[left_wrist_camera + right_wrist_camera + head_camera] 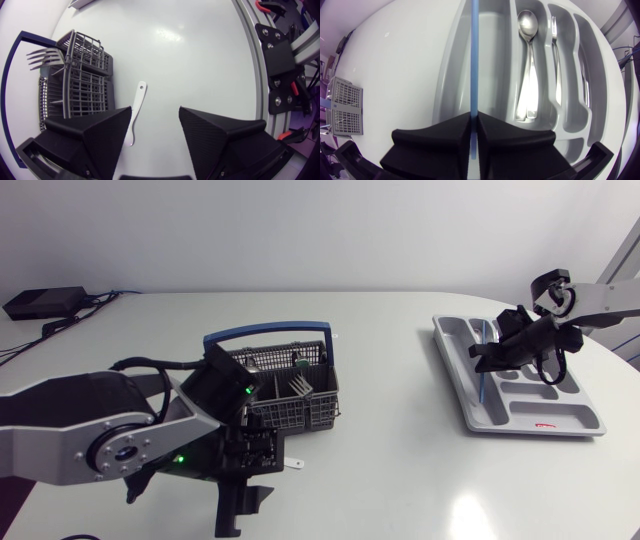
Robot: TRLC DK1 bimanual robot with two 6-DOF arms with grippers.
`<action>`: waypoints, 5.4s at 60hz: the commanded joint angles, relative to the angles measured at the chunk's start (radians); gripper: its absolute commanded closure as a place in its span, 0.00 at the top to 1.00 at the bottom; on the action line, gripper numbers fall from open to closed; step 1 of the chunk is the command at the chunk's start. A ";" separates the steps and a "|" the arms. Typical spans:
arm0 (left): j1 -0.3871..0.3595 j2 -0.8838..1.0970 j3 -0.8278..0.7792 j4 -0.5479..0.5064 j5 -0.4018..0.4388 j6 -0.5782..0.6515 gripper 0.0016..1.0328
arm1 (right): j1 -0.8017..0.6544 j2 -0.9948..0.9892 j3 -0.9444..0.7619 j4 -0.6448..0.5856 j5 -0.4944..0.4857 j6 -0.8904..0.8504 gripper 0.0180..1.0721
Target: Unload the cutlery basket into the drawer organizer.
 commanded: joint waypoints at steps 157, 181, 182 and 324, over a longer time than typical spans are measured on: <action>0.639 -0.300 -0.400 0.421 0.415 -0.062 0.67 | 1.225 0.043 -0.201 0.402 0.301 -0.017 0.71; 0.682 -0.408 -0.453 0.375 0.453 -0.062 0.67 | 1.225 0.113 -0.147 0.346 0.287 -0.025 0.38; 0.682 -0.411 -0.455 0.374 0.453 -0.062 0.67 | 1.225 0.115 -0.147 0.345 0.284 -0.025 0.35; 0.578 -0.578 -0.441 0.253 0.378 -0.122 0.67 | -0.349 -0.032 -0.113 -0.123 0.011 -1.395 0.14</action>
